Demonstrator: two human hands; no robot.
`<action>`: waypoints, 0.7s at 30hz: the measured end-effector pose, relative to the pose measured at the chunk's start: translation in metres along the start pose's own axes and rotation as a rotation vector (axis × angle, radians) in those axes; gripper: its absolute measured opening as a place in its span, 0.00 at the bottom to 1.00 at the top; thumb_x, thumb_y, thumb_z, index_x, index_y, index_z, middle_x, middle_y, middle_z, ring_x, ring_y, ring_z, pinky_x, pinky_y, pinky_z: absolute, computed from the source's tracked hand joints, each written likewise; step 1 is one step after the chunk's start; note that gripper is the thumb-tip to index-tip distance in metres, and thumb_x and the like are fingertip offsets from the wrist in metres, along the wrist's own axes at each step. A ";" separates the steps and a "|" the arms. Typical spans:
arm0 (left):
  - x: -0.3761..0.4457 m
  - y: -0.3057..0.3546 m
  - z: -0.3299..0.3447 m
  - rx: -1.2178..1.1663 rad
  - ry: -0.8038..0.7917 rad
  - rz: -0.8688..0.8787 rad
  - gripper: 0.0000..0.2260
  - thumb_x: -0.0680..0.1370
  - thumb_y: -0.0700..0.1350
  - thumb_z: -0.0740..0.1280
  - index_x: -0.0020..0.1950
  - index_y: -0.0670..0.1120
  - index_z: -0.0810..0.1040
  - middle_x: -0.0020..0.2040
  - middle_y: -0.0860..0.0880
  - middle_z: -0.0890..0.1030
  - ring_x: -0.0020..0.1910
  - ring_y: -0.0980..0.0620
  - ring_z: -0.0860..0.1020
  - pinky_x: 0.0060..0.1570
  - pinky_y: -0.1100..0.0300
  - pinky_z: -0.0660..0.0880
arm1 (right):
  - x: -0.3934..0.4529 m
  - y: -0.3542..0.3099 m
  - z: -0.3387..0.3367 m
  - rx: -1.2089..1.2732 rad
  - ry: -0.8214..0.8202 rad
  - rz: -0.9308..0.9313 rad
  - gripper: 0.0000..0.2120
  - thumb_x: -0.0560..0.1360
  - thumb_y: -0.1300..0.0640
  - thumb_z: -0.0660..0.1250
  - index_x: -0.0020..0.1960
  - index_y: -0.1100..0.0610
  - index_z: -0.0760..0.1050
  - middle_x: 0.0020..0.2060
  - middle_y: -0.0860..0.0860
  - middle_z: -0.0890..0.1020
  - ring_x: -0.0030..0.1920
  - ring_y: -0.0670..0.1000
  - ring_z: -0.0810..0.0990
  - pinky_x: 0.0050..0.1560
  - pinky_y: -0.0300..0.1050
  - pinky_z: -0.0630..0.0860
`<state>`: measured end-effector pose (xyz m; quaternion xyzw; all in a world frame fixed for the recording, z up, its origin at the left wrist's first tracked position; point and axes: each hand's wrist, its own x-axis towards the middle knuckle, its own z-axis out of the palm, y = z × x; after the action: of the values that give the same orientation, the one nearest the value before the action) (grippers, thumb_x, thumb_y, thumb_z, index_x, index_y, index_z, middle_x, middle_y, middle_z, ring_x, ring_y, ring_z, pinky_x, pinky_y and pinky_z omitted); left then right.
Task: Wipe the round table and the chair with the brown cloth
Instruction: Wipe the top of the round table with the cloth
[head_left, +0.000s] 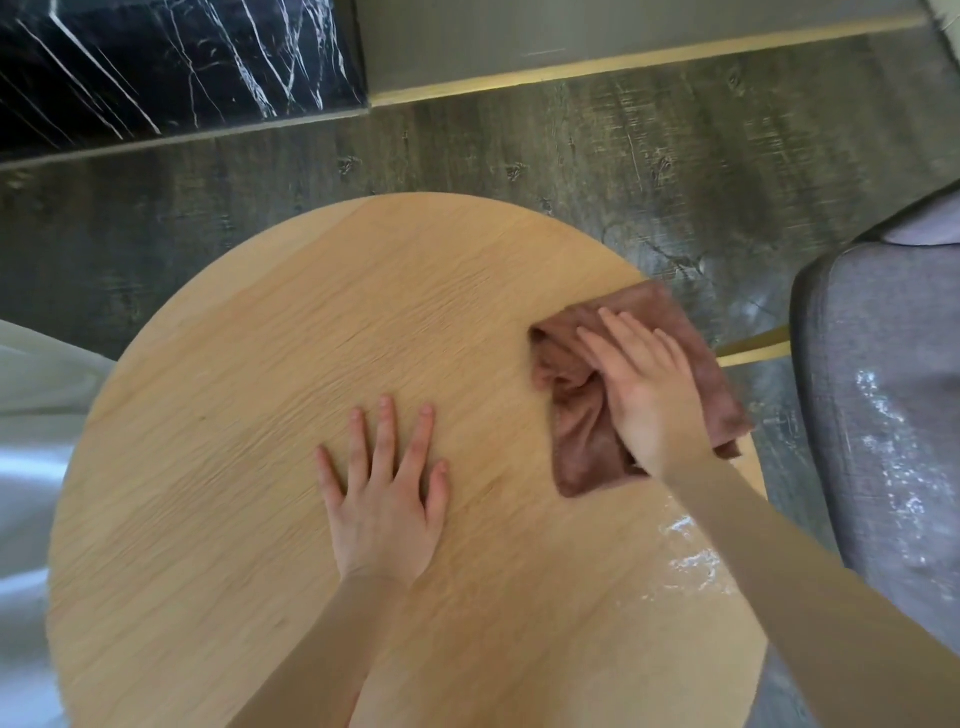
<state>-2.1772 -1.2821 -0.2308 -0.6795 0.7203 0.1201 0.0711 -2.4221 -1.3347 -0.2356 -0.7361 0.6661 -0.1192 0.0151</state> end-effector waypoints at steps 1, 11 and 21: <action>0.001 0.000 0.000 -0.001 0.010 0.000 0.24 0.78 0.59 0.39 0.74 0.56 0.50 0.74 0.49 0.55 0.73 0.45 0.53 0.68 0.36 0.54 | 0.002 0.011 -0.002 -0.009 0.006 0.017 0.19 0.73 0.62 0.56 0.61 0.58 0.76 0.62 0.59 0.78 0.61 0.60 0.77 0.62 0.52 0.62; 0.014 0.059 0.002 -0.001 0.013 0.072 0.23 0.80 0.54 0.44 0.73 0.48 0.59 0.70 0.44 0.71 0.69 0.41 0.68 0.61 0.31 0.61 | -0.004 0.031 0.000 0.015 0.053 0.050 0.19 0.72 0.63 0.57 0.61 0.57 0.76 0.61 0.58 0.79 0.61 0.59 0.77 0.64 0.51 0.61; 0.029 0.089 0.002 -0.009 0.023 0.062 0.24 0.76 0.50 0.51 0.72 0.45 0.63 0.70 0.43 0.71 0.69 0.37 0.68 0.62 0.30 0.61 | -0.002 0.036 -0.006 -0.020 0.091 0.081 0.19 0.72 0.61 0.57 0.60 0.56 0.77 0.61 0.56 0.80 0.62 0.53 0.73 0.55 0.49 0.64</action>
<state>-2.2678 -1.3049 -0.2337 -0.6586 0.7412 0.1175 0.0559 -2.4584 -1.3357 -0.2362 -0.7024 0.6966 -0.1452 -0.0181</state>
